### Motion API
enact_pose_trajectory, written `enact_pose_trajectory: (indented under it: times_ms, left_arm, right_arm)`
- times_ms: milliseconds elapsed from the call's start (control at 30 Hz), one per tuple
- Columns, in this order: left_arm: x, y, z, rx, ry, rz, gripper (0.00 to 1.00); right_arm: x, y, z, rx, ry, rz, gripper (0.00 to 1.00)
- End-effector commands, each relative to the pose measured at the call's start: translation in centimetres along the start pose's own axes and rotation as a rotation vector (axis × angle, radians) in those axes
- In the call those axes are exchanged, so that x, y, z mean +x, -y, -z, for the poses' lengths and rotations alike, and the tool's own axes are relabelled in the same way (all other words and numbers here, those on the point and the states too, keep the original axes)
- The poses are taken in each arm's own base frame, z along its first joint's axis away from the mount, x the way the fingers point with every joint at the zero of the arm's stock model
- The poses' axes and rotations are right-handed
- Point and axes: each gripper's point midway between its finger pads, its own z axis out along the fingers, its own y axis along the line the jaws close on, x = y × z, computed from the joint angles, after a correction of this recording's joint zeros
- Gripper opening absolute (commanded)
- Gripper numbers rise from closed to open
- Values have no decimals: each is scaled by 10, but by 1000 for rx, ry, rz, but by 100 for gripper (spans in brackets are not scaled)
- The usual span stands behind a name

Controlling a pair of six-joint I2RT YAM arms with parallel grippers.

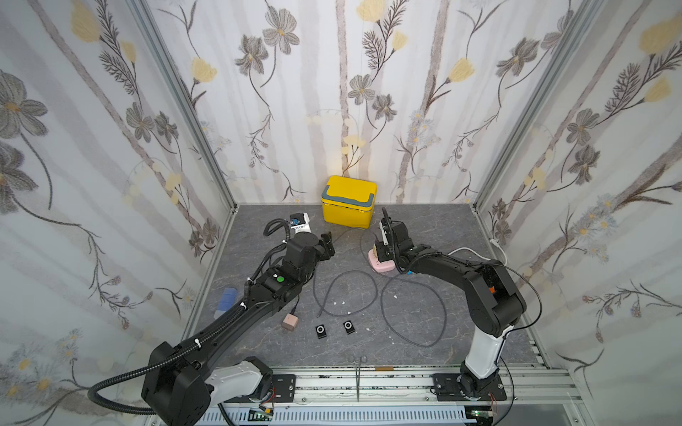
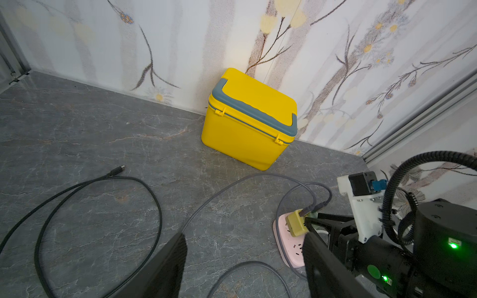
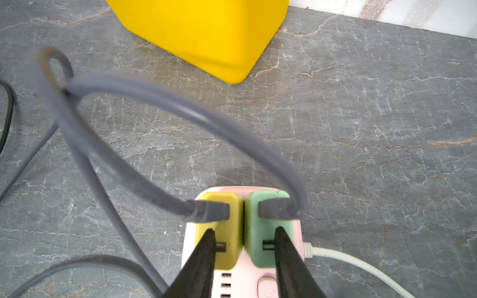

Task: Charge mp3
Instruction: Adjust the plug at the socket, then pick up the charging cable from the center of the board.

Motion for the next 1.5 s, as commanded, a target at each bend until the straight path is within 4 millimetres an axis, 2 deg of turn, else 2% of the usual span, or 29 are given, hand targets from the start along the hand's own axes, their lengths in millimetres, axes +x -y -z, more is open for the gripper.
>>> enact_pose_trajectory:
  times_ms: [0,167,300,400,533,667,733,800,900,1000,1233,1367,1467]
  left_arm:
    - [-9,-3,5,-17,26,24,74]
    - [-11,-5,9,-22,41,34,74]
    - [-13,-5,10,-18,44,44,74]
    - [-12,-5,10,-12,37,42,74]
    - [-8,-3,8,-12,10,21,74]
    - [3,-4,7,-9,-35,2,74]
    - [11,-10,6,-37,-69,-7,74]
    - [24,-19,5,-73,-114,-14,74]
    - [47,-36,6,-142,-190,-21,73]
    - [76,-50,10,-178,-283,-26,69]
    - [170,-69,37,-161,-519,-4,61]
    - [206,-74,50,-173,-602,-54,60]
    - [226,-75,56,-154,-647,-85,56]
  right_arm:
    - [72,5,-1,7,-281,48,32]
    - [95,11,0,30,-363,57,24]
    - [115,13,-6,36,-420,57,22]
    - [117,13,-5,38,-415,46,20]
    - [88,6,4,22,-340,46,25]
    - [31,-8,27,-15,-205,45,36]
    - [6,-16,40,-51,-144,34,39]
    - [-11,-24,55,-97,-87,14,42]
    - [-19,-32,74,-160,-40,-22,46]
    - [-14,-35,92,-204,-29,-45,46]
    - [5,-39,144,-331,41,-91,49]
    - [10,-57,167,-485,102,-81,50]
    - [11,-68,172,-561,124,-74,50]
